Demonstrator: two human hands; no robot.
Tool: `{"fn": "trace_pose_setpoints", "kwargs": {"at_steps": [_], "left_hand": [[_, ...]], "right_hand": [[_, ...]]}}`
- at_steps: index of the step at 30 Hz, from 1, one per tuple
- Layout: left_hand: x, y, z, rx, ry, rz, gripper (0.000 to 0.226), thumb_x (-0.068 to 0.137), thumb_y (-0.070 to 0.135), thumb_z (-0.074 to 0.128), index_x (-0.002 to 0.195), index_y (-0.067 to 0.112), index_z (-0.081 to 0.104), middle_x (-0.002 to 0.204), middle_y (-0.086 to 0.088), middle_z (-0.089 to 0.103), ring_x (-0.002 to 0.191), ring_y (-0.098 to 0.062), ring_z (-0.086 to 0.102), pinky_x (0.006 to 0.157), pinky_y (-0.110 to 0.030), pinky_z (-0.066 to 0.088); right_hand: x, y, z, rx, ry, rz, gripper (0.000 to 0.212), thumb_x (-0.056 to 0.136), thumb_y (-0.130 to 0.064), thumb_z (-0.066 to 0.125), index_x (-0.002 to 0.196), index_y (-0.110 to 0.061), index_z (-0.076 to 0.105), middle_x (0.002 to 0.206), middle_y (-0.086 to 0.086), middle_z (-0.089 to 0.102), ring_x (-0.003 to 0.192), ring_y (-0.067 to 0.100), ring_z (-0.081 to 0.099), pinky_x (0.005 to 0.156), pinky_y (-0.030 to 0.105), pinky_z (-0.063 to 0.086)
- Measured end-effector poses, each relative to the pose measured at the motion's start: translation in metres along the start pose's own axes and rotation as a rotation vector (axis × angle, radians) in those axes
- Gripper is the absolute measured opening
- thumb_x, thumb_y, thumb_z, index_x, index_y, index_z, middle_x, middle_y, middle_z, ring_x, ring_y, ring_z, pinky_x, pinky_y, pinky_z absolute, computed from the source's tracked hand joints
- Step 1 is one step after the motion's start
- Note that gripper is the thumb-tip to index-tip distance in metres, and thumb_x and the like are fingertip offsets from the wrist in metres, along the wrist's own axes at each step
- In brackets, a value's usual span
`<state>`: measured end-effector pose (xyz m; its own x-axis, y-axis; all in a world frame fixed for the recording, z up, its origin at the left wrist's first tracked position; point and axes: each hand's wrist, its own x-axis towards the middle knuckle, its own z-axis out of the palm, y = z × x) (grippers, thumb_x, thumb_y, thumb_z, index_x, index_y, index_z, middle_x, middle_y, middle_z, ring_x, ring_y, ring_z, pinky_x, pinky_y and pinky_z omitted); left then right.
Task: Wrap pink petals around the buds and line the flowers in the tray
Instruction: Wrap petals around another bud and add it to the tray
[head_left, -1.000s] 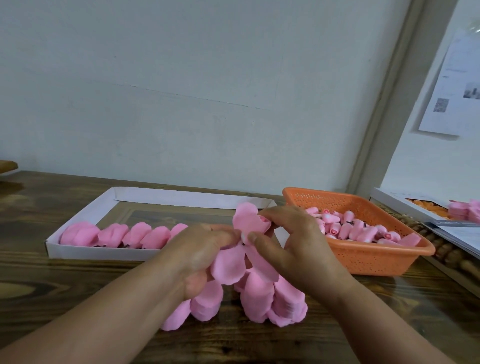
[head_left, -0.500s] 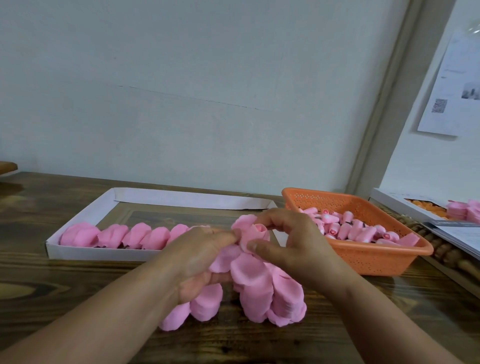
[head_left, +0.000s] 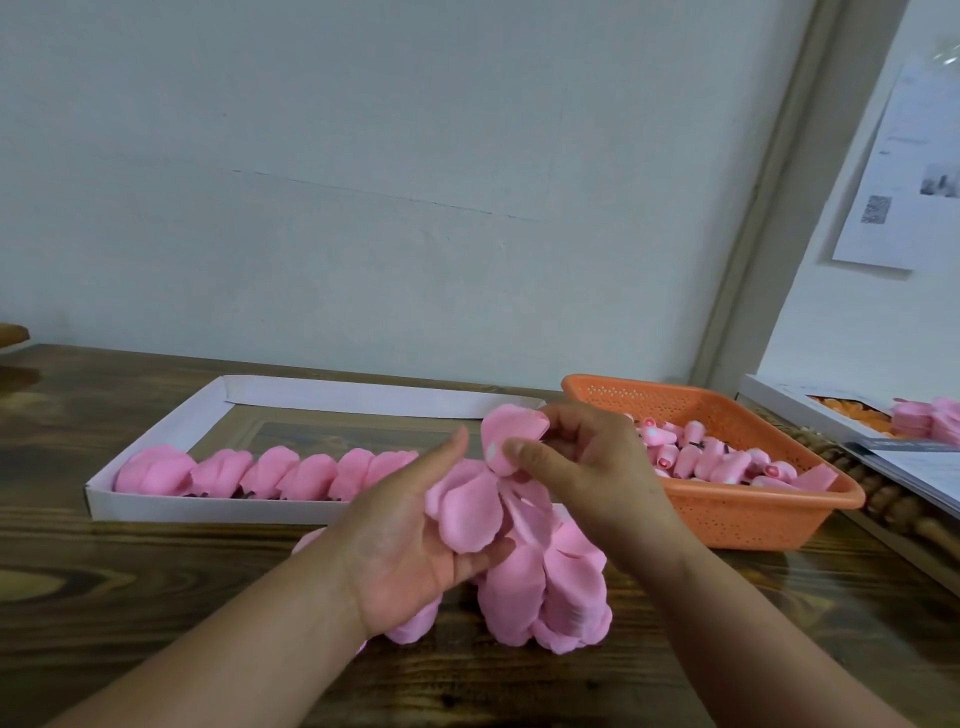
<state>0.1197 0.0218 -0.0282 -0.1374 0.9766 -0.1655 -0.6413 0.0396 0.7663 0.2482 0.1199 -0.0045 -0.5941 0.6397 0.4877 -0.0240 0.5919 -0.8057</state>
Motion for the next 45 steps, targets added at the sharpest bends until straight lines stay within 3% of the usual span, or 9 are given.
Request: {"fn": "trace_pose_setpoints", "kwargs": {"at_steps": [3,10,18,23,28,32,36,40,45], "left_hand": [[0.0,-0.002,0.001,0.019,-0.003,0.037,0.058,0.076,0.036,0.065,0.121,0.001,0.062,0.117,-0.021,0.067,0.111,-0.03,0.064,0.098,-0.047,0.048],[0.001,-0.005,0.005,-0.04,0.024,0.086,0.03,0.082,0.023,0.059,0.093,0.0,0.076,0.103,-0.02,0.072,0.089,-0.026,0.072,0.073,-0.042,0.06],[0.001,-0.011,0.008,0.104,0.156,0.135,0.025,0.097,0.009,0.046,0.103,0.0,0.069,0.097,-0.017,0.074,0.079,-0.021,0.072,0.066,-0.032,0.06],[0.001,-0.006,0.01,0.056,0.275,0.056,0.015,0.091,0.012,0.057,0.098,0.004,0.068,0.075,-0.011,0.074,0.058,-0.017,0.07,0.047,-0.024,0.053],[0.002,-0.004,0.01,0.095,0.309,-0.004,0.02,0.09,0.015,0.063,0.104,0.003,0.07,0.093,-0.014,0.075,0.073,-0.023,0.072,0.056,-0.031,0.057],[0.002,-0.006,0.014,0.136,0.354,0.062,0.018,0.093,0.014,0.059,0.105,0.003,0.066,0.079,-0.012,0.075,0.059,-0.02,0.071,0.05,-0.032,0.058],[0.001,-0.011,0.014,0.256,0.345,0.129,0.021,0.096,0.017,0.054,0.103,0.005,0.069,0.087,-0.01,0.076,0.07,-0.019,0.073,0.073,-0.038,0.06],[0.0,-0.01,0.011,0.317,0.332,0.13,0.024,0.097,0.017,0.054,0.111,0.001,0.065,0.1,-0.019,0.072,0.094,-0.033,0.069,0.086,-0.047,0.054],[0.002,-0.008,0.008,0.311,0.33,0.124,0.026,0.096,0.014,0.054,0.114,-0.003,0.061,0.104,-0.023,0.069,0.091,-0.033,0.068,0.066,-0.035,0.056]], "right_hand": [[0.001,0.0,0.0,-0.051,0.008,-0.023,0.004,0.081,-0.004,0.069,0.079,-0.003,0.065,0.065,0.013,0.068,0.057,0.019,0.066,0.06,0.034,0.057],[-0.002,0.0,0.005,-0.378,0.001,-0.185,0.011,0.078,-0.012,0.07,0.076,-0.003,0.063,0.072,0.011,0.062,0.069,0.018,0.052,0.063,0.028,0.041],[-0.002,0.001,0.005,-0.455,-0.056,-0.166,0.013,0.084,-0.02,0.065,0.093,-0.011,0.067,0.089,0.0,0.066,0.082,0.012,0.058,0.074,0.028,0.045],[-0.001,0.0,0.002,-0.398,-0.128,-0.144,0.009,0.083,-0.022,0.066,0.09,-0.016,0.067,0.082,-0.007,0.065,0.078,0.005,0.057,0.069,0.009,0.041],[-0.003,-0.004,0.002,-0.369,-0.222,-0.13,0.008,0.083,-0.017,0.066,0.088,-0.012,0.069,0.084,-0.005,0.067,0.08,0.004,0.059,0.073,0.005,0.039],[-0.006,-0.003,0.007,-0.424,-0.15,-0.121,0.005,0.081,-0.016,0.066,0.083,-0.012,0.064,0.094,-0.009,0.063,0.09,0.006,0.055,0.077,0.02,0.044],[-0.006,-0.001,0.011,-0.455,-0.157,-0.105,0.008,0.08,-0.017,0.068,0.077,-0.018,0.061,0.113,-0.019,0.054,0.109,-0.002,0.047,0.085,0.007,0.034],[-0.004,-0.002,0.006,-0.386,-0.179,-0.075,0.014,0.075,-0.014,0.074,0.076,-0.017,0.06,0.086,-0.012,0.061,0.082,-0.002,0.054,0.07,0.013,0.042],[0.003,-0.003,0.004,-0.277,-0.186,0.011,0.041,0.071,-0.009,0.078,0.091,-0.034,0.053,0.075,-0.009,0.056,0.065,0.001,0.051,0.066,0.021,0.047]]}}
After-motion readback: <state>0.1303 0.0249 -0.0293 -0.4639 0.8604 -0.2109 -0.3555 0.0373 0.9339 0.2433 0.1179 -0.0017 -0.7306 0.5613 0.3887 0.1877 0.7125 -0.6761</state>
